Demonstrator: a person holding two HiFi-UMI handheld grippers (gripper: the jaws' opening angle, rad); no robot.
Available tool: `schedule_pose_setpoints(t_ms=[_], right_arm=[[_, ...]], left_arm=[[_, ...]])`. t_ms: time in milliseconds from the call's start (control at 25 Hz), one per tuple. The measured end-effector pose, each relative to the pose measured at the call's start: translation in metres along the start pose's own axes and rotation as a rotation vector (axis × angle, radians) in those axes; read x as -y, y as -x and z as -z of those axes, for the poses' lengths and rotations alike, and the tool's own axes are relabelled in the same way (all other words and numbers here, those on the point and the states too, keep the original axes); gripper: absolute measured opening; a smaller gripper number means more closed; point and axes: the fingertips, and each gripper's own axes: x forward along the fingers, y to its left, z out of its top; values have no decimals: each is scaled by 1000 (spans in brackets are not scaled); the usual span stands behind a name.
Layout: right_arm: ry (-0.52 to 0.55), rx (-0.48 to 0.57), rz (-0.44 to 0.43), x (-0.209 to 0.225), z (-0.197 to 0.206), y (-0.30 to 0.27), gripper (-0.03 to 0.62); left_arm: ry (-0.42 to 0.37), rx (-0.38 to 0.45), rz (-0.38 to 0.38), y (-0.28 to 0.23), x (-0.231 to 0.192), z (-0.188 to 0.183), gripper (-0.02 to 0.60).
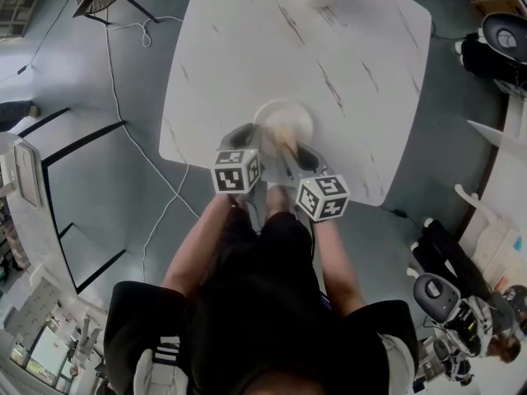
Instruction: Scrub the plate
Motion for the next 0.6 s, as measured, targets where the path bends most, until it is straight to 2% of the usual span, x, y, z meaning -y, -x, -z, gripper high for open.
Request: schedule_pose_setpoints(t_ms=[600], right_arm=[[-31, 39, 73, 37, -11, 25, 92]], left_arm=[[-1, -2, -3, 0, 1, 0, 60]])
